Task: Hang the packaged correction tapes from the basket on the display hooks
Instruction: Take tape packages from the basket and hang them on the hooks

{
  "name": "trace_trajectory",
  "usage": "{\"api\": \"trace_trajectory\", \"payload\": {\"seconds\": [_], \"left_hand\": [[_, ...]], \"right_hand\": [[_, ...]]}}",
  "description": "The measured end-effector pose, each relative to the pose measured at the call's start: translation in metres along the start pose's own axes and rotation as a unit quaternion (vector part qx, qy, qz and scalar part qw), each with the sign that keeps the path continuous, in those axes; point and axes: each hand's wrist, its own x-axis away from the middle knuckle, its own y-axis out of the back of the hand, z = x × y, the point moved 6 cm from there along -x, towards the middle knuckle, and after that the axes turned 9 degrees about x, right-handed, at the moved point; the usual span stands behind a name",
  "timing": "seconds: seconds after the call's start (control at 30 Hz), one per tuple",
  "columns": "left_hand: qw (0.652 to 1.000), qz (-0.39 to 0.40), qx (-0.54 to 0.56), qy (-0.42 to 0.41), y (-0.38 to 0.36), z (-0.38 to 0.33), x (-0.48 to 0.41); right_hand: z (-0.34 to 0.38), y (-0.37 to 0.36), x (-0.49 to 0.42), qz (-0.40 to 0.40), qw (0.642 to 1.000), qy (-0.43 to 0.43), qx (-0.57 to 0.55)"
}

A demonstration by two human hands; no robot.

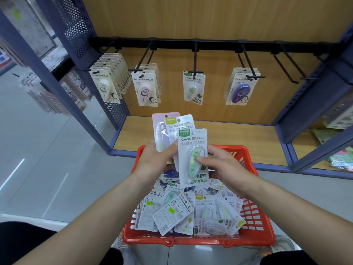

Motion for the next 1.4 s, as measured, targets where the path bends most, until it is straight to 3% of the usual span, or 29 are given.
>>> {"api": "trace_trajectory", "payload": {"seconds": [0.23, 0.47, 0.7, 1.03, 1.4], "left_hand": [[0.997, -0.049, -0.048, -0.027, 0.013, -0.008, 0.003], [0.996, -0.075, -0.031, -0.037, 0.024, -0.015, 0.0], [0.997, -0.054, -0.035, -0.039, 0.025, -0.022, -0.003], [0.99, -0.098, -0.089, -0.05, 0.051, -0.03, -0.014], [0.991, -0.102, -0.069, -0.047, 0.056, -0.029, -0.025]], "right_hand": [[0.01, -0.007, -0.006, 0.006, 1.0, -0.004, -0.016], [0.013, 0.002, -0.013, -0.095, 0.995, 0.019, -0.001], [0.027, -0.015, -0.017, -0.066, 0.997, 0.029, -0.026], [0.069, 0.045, -0.063, -0.219, 0.975, 0.045, -0.001], [0.073, 0.054, -0.118, -0.252, 0.966, 0.052, 0.018]]}}
